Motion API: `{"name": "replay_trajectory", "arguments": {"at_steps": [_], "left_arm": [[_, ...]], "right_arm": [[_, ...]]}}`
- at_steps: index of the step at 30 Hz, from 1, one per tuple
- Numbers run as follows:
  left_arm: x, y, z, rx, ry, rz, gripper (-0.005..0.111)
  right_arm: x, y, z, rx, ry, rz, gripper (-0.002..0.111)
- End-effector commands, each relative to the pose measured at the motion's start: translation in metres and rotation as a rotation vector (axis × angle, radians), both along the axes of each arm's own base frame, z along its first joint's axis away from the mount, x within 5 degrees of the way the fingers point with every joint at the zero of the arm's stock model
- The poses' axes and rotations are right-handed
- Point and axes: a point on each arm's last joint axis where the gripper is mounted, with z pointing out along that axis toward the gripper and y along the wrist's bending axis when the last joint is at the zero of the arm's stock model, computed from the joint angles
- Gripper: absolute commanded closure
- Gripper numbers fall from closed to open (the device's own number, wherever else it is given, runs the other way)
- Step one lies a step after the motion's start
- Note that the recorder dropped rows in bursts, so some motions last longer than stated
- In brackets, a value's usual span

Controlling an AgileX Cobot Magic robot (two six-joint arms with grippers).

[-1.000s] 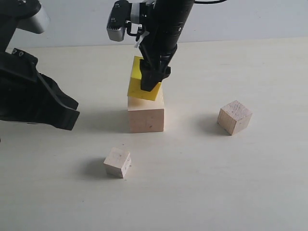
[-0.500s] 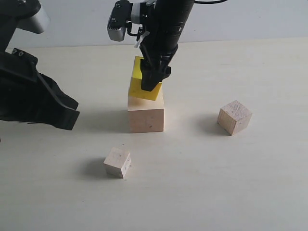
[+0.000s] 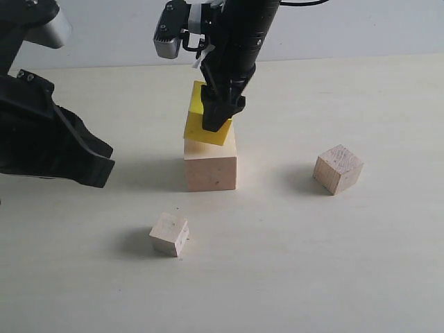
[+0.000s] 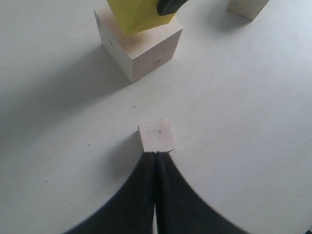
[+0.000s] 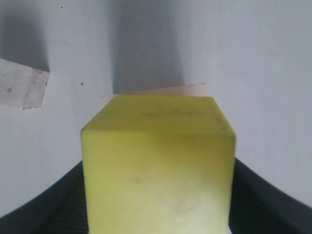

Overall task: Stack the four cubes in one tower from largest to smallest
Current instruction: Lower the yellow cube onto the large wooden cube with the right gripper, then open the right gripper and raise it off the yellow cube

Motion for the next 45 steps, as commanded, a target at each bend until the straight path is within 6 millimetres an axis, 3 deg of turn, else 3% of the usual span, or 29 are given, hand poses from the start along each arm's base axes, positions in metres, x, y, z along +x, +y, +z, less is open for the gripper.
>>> {"name": "replay_trajectory", "arguments": {"at_steps": [1,13,20,36,40,45], "left_arm": [[0.0,0.001,0.003,-0.012,-0.013,0.008,0.107],[0.0,0.001,0.003,-0.012,-0.013,0.008,0.107],[0.0,0.001,0.003,-0.014,-0.014,0.008,0.107],[0.0,0.0,0.003,-0.015,-0.013,0.008,0.107],[0.0,0.0,0.003,-0.015,-0.013,0.008,0.107],[0.0,0.0,0.003,-0.015,-0.013,0.008,0.107]], "right_arm": [[0.0,0.001,0.001,0.016,-0.001,-0.004,0.108],[0.001,0.001,0.001,0.013,0.004,-0.027,0.108],[0.003,0.003,-0.012,0.003,0.041,-0.052,0.108],[0.002,0.003,-0.009,0.012,0.042,-0.072,0.108],[0.002,0.003,-0.009,0.012,0.044,-0.076,0.097],[0.002,0.003,-0.009,0.013,0.05,-0.095,0.073]]}}
